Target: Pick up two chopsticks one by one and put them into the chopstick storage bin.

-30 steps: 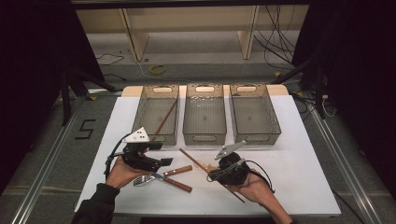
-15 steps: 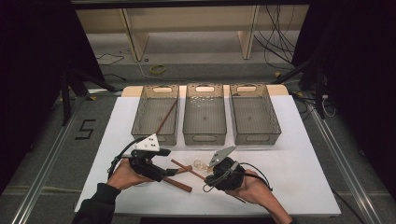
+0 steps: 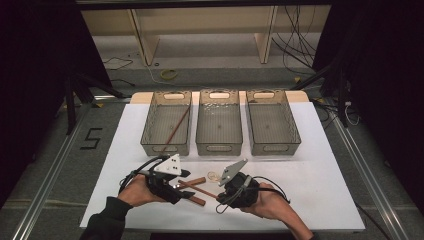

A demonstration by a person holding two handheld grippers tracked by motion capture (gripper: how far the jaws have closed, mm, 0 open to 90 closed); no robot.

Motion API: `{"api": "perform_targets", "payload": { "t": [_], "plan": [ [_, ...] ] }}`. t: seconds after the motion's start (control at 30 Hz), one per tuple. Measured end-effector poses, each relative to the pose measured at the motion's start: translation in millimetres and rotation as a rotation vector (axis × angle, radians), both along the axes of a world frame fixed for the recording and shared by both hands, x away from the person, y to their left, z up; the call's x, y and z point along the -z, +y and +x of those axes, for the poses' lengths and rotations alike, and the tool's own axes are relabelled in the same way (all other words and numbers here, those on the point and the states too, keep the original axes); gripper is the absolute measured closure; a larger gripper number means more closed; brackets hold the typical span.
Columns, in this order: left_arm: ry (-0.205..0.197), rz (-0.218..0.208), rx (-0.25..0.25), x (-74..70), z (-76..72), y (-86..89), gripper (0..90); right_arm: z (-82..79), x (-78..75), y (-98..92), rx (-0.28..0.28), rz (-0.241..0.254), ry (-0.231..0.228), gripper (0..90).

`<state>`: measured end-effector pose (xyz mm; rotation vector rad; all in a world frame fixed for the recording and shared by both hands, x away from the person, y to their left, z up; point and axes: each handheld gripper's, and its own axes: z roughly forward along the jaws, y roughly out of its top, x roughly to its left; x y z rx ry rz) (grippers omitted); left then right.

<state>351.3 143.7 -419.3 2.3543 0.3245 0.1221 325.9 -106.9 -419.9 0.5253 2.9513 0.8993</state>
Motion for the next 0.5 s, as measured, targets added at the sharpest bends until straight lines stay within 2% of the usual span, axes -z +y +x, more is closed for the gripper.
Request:
{"api": "perform_targets", "payload": {
  "t": [0.17, 0.5],
  "plan": [
    [0.016, 0.032, 0.032, 0.9, -2.7, -2.0, 41.6, -1.7, 0.6, 2.1, -0.026, -0.006, 0.0, 84.9],
    [0.048, 0.061, 0.088, 3.5, -5.0, -4.4, 57.1, -3.8, 1.5, 3.6, -0.062, -0.014, 0.001, 84.8]
  ]
}}
